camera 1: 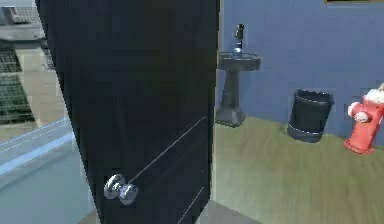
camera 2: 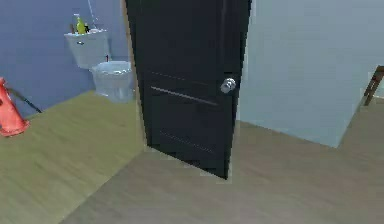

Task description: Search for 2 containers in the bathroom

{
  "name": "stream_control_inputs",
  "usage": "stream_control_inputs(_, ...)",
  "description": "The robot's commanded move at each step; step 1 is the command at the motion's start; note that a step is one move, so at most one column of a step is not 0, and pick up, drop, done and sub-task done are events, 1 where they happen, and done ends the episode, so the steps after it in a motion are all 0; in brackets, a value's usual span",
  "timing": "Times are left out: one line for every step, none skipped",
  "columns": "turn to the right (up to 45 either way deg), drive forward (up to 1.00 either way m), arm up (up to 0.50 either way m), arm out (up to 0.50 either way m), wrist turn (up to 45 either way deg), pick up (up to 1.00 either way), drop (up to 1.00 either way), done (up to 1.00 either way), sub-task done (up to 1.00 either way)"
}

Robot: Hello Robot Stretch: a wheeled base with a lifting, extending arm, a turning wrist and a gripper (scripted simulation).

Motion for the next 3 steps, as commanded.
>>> stream_control_inputs(45.0,0.00,0.00,0.00,0.0,0.00,0.00,0.00,0.00)
stream_control_inputs(45.0,0.00,0.00,0.00,0.0,0.00,0.00,0.00,0.00)
stream_control_inputs(3.0,0.00,0.00,0.00,0.0,0.00,0.00,0.00,0.00)
